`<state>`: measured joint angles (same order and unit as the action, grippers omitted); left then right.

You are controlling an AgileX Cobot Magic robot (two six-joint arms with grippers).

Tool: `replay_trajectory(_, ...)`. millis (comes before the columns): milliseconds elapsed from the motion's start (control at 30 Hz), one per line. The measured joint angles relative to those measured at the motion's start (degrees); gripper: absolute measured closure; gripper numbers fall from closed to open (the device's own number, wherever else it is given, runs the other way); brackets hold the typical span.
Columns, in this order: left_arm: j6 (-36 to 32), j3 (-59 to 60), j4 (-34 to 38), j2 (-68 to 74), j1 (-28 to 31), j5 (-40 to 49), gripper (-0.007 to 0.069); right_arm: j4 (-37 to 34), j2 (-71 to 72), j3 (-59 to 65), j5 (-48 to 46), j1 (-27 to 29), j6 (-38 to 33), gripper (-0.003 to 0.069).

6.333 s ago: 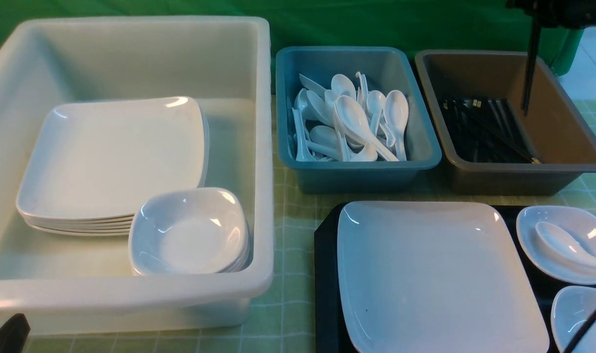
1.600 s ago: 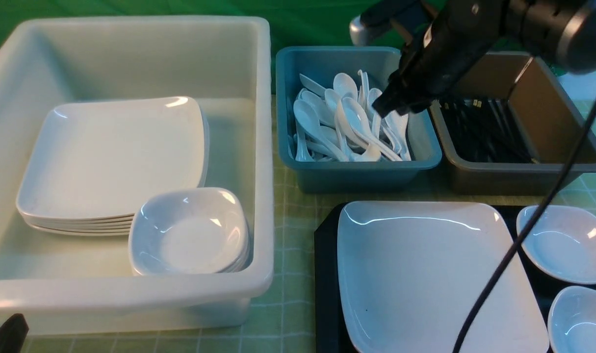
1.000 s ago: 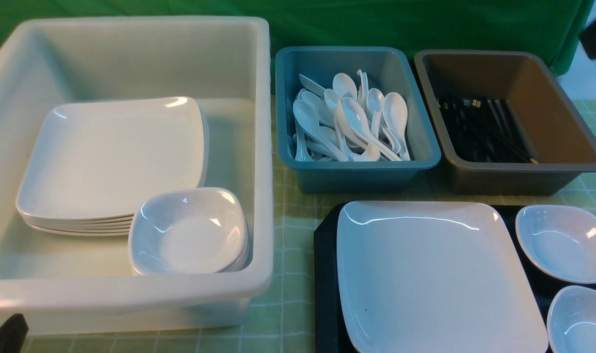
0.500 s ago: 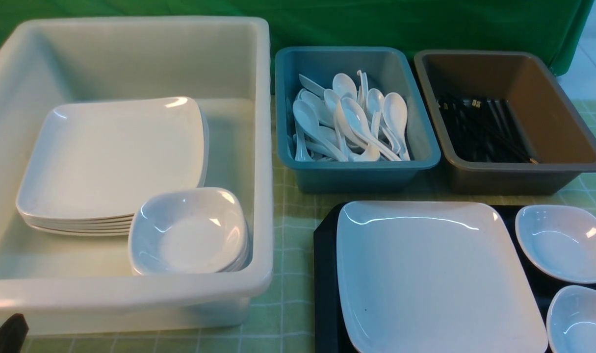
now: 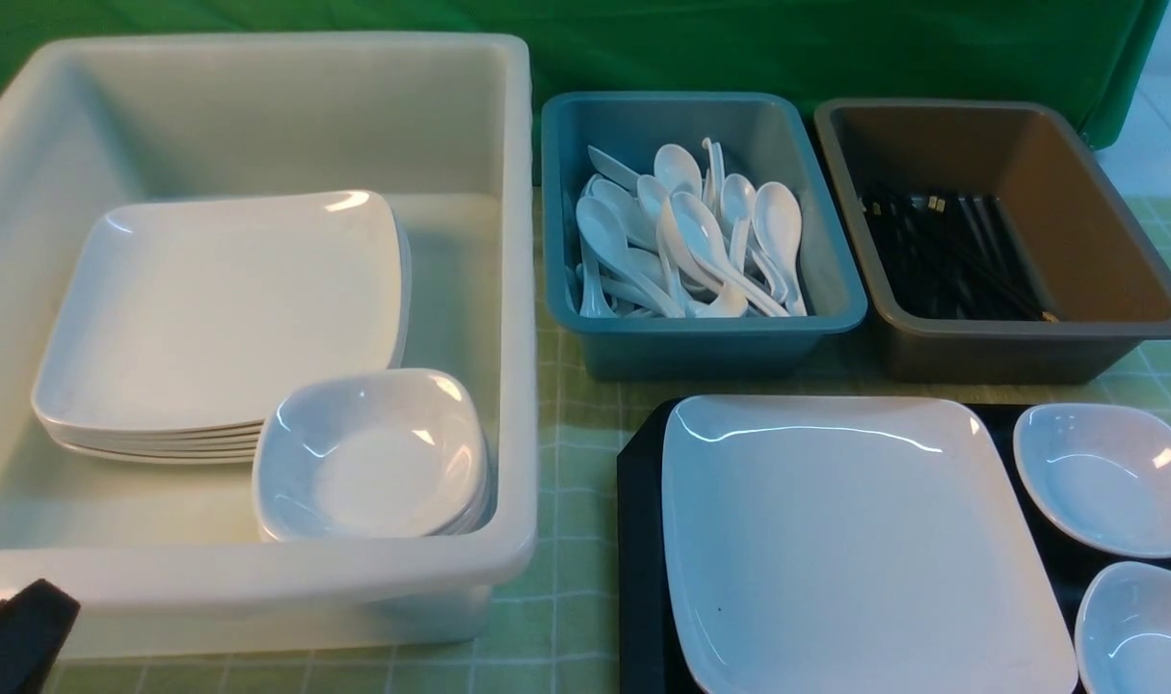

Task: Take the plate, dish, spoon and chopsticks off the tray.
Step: Use the left arm to grab a plate from the dinner plate

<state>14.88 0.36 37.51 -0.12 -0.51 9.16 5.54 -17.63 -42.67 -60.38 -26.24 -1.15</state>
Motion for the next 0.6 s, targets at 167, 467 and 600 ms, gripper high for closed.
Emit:
replay_trajectory(167, 5.9, 0.0, 12.9, 0.0, 0.0, -2.8, 0.0401, 0.0, 0.0, 0.0, 2.7, 0.0, 0.0, 0.0601)
replay_trajectory(467, 6.8, -1.3, 15.6, 0.0, 0.0, -2.4, 0.0463, 0.0, 0.0, 0.0, 4.8, 0.0, 0.0, 0.0589)
replay_trajectory(600, -0.6, -10.0, 13.8, 0.0, 0.0, 2.5, 0.0596, 0.0, 0.0, 0.0, 7.5, 0.0, 0.0, 0.0586)
